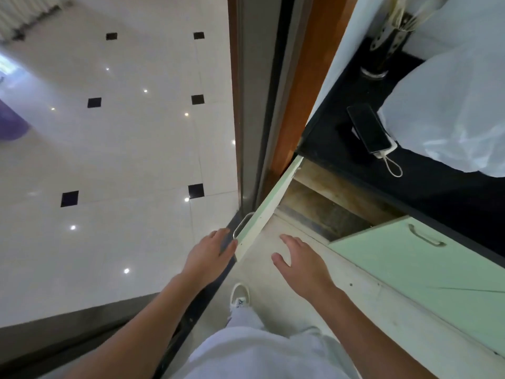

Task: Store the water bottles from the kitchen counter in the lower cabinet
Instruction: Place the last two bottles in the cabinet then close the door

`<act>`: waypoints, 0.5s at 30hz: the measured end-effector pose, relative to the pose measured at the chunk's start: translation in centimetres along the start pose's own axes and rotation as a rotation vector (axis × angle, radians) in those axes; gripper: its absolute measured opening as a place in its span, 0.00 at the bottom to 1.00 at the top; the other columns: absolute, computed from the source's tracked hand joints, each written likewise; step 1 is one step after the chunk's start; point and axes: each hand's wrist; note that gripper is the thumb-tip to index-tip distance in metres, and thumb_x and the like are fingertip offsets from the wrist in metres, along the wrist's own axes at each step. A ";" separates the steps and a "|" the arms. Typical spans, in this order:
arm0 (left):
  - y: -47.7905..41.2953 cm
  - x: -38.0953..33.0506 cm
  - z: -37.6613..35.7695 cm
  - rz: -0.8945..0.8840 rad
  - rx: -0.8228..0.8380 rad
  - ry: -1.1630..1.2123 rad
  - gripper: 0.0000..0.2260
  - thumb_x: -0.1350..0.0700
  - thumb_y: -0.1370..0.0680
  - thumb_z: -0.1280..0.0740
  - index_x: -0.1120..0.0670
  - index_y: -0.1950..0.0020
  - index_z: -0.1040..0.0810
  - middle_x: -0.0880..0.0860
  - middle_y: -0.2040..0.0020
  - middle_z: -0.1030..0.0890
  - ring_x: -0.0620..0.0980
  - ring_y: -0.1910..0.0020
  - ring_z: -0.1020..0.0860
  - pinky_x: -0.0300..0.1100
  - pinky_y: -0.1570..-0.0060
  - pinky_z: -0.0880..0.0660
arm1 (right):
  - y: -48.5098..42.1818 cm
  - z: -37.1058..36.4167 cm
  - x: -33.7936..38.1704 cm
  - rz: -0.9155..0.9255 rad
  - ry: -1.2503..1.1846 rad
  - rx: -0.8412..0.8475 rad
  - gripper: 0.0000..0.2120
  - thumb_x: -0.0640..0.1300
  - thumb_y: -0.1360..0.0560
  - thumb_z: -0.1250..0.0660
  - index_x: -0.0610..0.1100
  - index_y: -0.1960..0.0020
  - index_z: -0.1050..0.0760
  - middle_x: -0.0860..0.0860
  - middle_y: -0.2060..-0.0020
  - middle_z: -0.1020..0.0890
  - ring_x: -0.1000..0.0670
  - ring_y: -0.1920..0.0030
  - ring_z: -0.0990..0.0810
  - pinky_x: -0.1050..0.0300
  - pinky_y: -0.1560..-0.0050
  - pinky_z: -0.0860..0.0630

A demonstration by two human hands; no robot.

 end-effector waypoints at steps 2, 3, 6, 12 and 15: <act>-2.0 0.2 -0.4 0.019 0.041 0.073 0.23 0.40 0.16 0.44 0.48 0.25 0.31 0.49 0.30 0.23 0.49 0.36 0.22 0.47 0.38 0.24 | -1.3 -0.6 0.5 -0.028 -0.002 0.018 0.27 0.60 0.19 0.42 0.51 0.23 0.37 0.53 0.28 0.27 0.51 0.31 0.27 0.55 0.35 0.28; -2.9 0.3 -0.5 0.028 0.043 0.114 0.22 0.41 0.16 0.44 0.49 0.26 0.30 0.49 0.31 0.22 0.49 0.38 0.21 0.46 0.40 0.24 | -1.9 -0.8 0.6 -0.046 -0.010 0.030 0.26 0.60 0.19 0.42 0.51 0.23 0.36 0.53 0.29 0.27 0.51 0.32 0.26 0.55 0.36 0.28; -5.7 0.3 -0.3 0.068 0.033 0.194 0.19 0.45 0.16 0.42 0.50 0.27 0.28 0.50 0.34 0.20 0.51 0.39 0.20 0.46 0.40 0.24 | -3.7 -1.6 0.9 -0.095 -0.044 0.059 0.25 0.59 0.19 0.41 0.51 0.25 0.35 0.53 0.31 0.25 0.51 0.34 0.24 0.53 0.37 0.26; -9.6 1.1 -0.4 0.036 0.084 0.192 0.13 0.52 0.17 0.37 0.52 0.34 0.21 0.51 0.41 0.16 0.50 0.47 0.19 0.37 0.52 0.29 | -6.7 -3.8 2.3 -0.153 -0.164 0.063 0.23 0.58 0.19 0.40 0.51 0.27 0.32 0.54 0.32 0.24 0.52 0.37 0.23 0.54 0.39 0.25; -10.0 1.0 -1.2 0.040 0.101 0.199 0.10 0.54 0.17 0.37 0.52 0.39 0.19 0.50 0.46 0.17 0.48 0.52 0.21 0.33 0.61 0.31 | -7.5 -4.7 2.8 -0.170 -0.213 0.054 0.23 0.57 0.19 0.39 0.51 0.27 0.32 0.54 0.32 0.25 0.51 0.37 0.23 0.54 0.39 0.26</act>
Point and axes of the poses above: each hand's wrist, its own y-axis away from the middle knuckle, its own z-axis out of the back of the hand, x = y × z
